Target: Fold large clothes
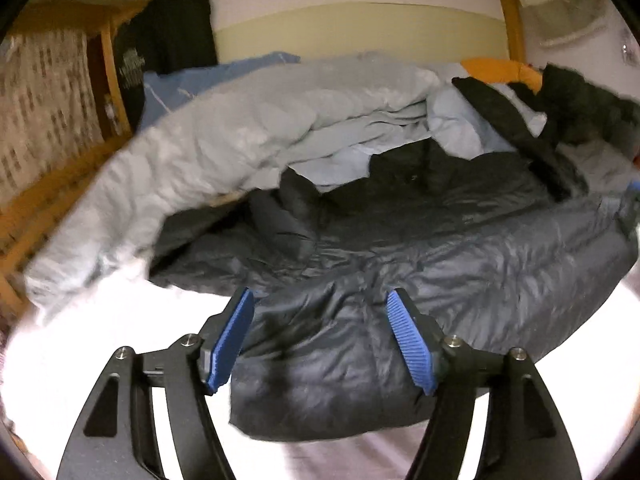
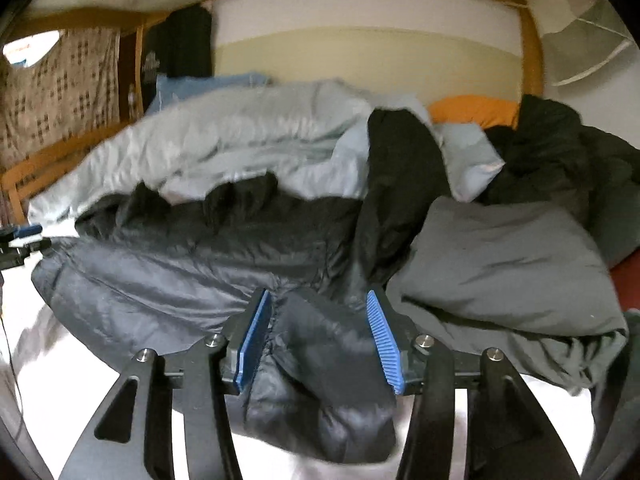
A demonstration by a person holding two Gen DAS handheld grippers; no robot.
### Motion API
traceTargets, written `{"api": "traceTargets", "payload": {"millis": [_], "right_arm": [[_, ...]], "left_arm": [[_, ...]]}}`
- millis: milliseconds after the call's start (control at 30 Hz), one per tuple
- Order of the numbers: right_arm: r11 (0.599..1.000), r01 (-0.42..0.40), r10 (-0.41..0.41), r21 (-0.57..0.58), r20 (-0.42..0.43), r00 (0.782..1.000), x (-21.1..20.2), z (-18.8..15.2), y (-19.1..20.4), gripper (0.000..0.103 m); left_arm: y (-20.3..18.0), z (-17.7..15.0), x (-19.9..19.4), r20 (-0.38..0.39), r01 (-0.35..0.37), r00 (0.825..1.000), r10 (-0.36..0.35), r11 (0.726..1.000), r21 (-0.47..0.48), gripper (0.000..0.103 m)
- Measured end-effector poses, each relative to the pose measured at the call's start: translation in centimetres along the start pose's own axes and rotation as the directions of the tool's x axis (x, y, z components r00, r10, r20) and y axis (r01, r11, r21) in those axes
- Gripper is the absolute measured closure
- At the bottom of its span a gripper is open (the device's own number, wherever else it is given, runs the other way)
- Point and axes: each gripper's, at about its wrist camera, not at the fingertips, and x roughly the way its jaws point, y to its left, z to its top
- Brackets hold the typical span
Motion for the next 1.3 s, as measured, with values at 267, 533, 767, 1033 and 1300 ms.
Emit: {"api": "traceTargets", "payload": {"millis": [267, 533, 767, 1033, 1300], "right_arm": [[0.994, -0.095, 0.093, -0.057, -0.021, 0.995, 0.2, -0.7, 2.1, 0.052], [0.997, 0.026, -0.017, 0.070, -0.122, 0.992, 6.5, -2.7, 0.1, 0.053], [0.994, 0.013, 0.008, 0.113, -0.189, 0.982, 8.8, -3.7, -1.5, 0.053], [0.994, 0.023, -0.002, 0.106, -0.198, 0.980, 8.3, -3.7, -1.6, 0.053], [0.998, -0.019, 0.026, 0.065, -0.108, 0.994, 3.4, -2.4, -0.1, 0.031]], "left_arm": [[-1.7, -0.9, 1.5, -0.067, 0.045, 0.997, -0.044, 0.999, 0.013, 0.035], [0.1, -1.9, 4.6, -0.069, -0.003, 0.998, -0.007, 0.990, -0.140, 0.035], [0.1, -3.2, 7.7, -0.182, -0.032, 0.983, 0.008, 0.991, -0.132, 0.032], [0.5, -3.2, 6.9, -0.158, -0.014, 0.987, -0.012, 0.987, -0.163, 0.030], [-0.4, -1.8, 2.3, 0.006, -0.035, 0.999, 0.036, 0.987, -0.158, 0.001]]}}
